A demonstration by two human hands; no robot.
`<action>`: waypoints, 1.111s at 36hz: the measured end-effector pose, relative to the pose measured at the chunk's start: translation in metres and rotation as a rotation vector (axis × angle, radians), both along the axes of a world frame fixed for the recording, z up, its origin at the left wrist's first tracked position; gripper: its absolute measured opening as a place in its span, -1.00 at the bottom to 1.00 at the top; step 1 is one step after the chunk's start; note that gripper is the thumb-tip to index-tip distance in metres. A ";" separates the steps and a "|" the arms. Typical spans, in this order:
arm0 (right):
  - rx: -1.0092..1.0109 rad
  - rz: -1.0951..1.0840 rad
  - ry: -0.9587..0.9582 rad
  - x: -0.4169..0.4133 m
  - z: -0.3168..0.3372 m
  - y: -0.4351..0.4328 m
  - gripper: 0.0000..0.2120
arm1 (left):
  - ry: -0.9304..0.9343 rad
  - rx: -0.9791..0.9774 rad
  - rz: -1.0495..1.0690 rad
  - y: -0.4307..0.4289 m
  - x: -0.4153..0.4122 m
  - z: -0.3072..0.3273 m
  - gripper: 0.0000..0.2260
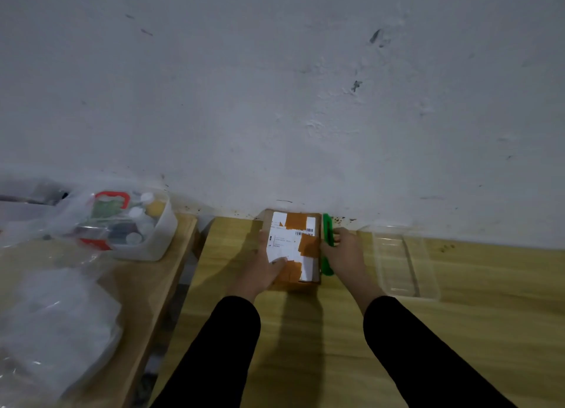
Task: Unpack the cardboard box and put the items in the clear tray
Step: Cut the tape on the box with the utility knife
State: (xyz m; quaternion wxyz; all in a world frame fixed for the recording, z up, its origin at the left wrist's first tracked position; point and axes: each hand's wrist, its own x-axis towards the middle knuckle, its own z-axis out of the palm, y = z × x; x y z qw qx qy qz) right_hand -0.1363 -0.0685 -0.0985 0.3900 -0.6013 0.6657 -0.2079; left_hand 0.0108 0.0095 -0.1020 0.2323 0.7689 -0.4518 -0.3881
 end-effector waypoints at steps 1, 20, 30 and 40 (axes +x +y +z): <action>-0.016 0.024 -0.011 0.005 0.003 0.003 -0.59 | 0.012 -0.005 0.004 0.000 0.000 -0.001 -0.32; 0.109 0.105 -0.184 0.015 -0.018 0.009 -0.58 | 0.173 -0.117 0.066 0.013 0.006 -0.025 -0.32; 0.120 0.124 -0.236 -0.013 -0.013 0.047 -0.58 | 0.243 -0.127 0.064 0.047 -0.015 -0.027 -0.29; 0.152 0.027 -0.325 -0.079 -0.009 0.149 -0.51 | 0.384 -0.092 0.042 0.143 -0.085 -0.015 -0.10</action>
